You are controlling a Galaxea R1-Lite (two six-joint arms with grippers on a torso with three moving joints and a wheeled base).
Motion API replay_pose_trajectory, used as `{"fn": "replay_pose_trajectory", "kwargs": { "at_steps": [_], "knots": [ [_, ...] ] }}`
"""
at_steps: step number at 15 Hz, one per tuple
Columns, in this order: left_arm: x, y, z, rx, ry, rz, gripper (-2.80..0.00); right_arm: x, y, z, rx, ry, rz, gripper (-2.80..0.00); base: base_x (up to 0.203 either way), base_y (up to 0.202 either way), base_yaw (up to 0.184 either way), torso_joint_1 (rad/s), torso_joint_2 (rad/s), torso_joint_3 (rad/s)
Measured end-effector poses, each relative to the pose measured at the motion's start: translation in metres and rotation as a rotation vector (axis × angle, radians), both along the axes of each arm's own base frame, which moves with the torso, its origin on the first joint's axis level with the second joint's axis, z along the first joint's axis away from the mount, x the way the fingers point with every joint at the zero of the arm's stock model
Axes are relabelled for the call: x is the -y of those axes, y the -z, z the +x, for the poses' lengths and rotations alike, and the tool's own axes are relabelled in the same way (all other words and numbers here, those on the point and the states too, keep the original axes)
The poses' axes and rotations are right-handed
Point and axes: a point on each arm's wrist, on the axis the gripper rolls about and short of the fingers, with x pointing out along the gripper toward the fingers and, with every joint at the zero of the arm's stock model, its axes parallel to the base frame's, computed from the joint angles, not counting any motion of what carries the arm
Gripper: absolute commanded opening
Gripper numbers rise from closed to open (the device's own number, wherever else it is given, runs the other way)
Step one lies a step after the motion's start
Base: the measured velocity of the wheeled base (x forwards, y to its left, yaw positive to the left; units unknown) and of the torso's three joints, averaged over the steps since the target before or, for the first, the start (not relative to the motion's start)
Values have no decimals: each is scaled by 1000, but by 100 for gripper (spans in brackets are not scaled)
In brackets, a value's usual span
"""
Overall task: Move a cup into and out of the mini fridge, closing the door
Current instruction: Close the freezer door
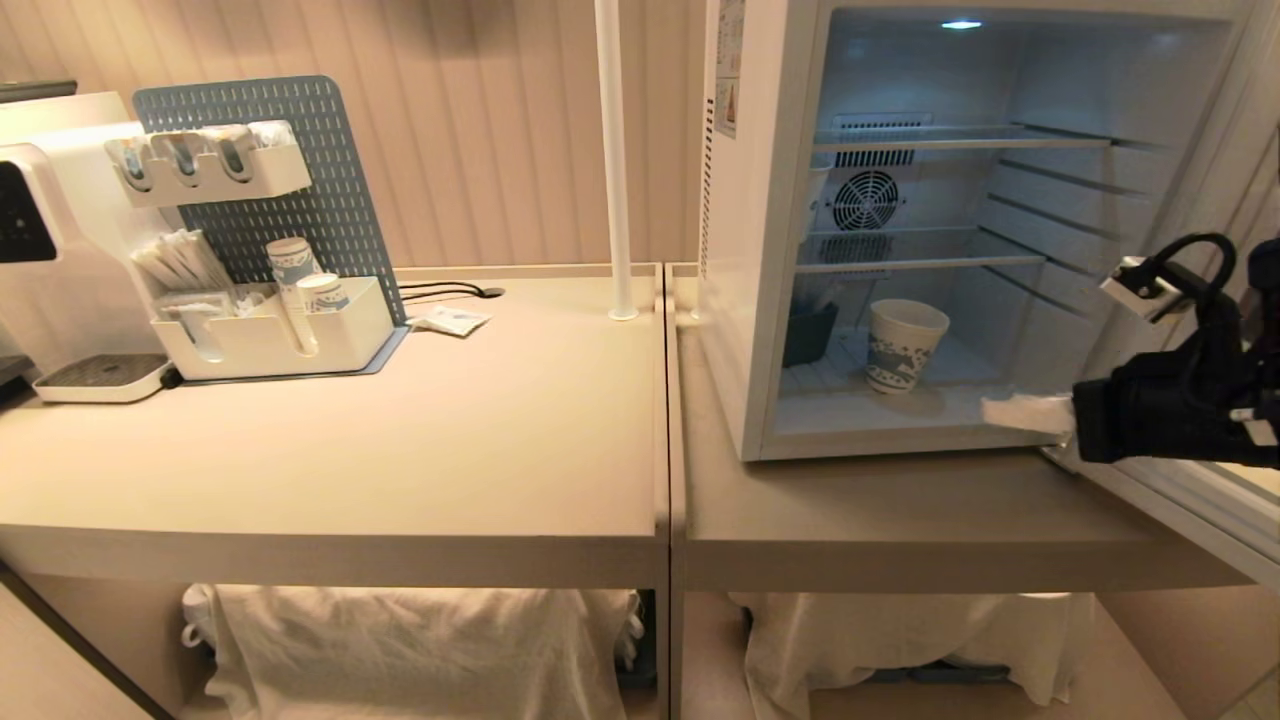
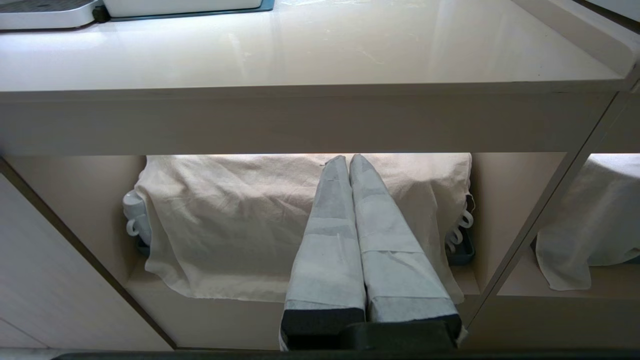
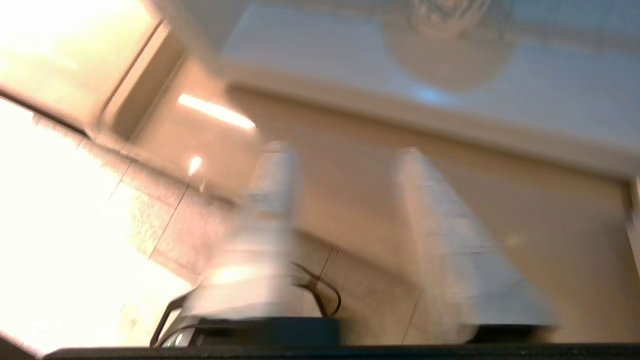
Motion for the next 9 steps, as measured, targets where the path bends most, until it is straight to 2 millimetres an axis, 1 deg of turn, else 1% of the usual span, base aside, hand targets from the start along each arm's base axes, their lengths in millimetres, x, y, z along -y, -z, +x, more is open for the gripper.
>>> {"fn": "replay_pose_trajectory", "kwargs": {
  "at_steps": [3, 5, 7, 9],
  "knots": [
    [0, 0, 0, 0, 0, 0, -280, 1, -13, -49, -37, 25, -27, -280, 0, 0, 0, 0, 0, 0],
    [0, 0, 0, 0, 0, 0, -280, 2, -14, -87, -53, 39, -61, -280, 0, 0, 0, 0, 0, 0],
    [0, 0, 0, 0, 0, 0, -280, 3, -7, -126, -26, 49, -99, -280, 0, 0, 0, 0, 0, 0],
    [0, 0, 0, 0, 0, 0, -280, 2, 13, -171, 21, 47, -115, -280, 0, 0, 0, 0, 0, 0]
  ]
}}
